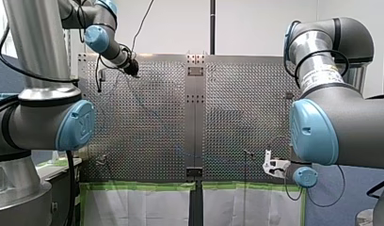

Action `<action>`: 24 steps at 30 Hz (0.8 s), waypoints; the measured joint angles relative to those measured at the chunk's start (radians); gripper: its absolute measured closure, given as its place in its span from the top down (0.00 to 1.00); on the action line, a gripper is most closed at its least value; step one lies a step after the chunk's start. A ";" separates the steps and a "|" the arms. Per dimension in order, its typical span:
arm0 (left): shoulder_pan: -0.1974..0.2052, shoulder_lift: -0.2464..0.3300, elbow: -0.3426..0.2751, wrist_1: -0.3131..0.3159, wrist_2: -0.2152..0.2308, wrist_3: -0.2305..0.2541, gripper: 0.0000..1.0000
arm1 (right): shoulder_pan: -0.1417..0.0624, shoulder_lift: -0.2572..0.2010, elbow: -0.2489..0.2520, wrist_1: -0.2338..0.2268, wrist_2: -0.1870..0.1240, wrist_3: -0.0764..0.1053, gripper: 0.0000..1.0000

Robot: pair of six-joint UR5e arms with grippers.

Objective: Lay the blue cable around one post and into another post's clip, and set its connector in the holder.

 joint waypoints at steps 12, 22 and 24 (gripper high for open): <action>-0.085 -0.099 -0.104 0.104 0.056 0.032 1.00 | -0.013 0.000 0.000 -0.020 0.022 0.012 0.00; -0.178 -0.192 -0.196 0.197 -0.032 -0.024 1.00 | -0.034 0.000 -0.012 -0.001 0.029 -0.008 0.00; -0.193 -0.207 -0.198 0.212 -0.047 -0.017 1.00 | -0.036 0.000 -0.016 0.002 0.029 -0.014 0.00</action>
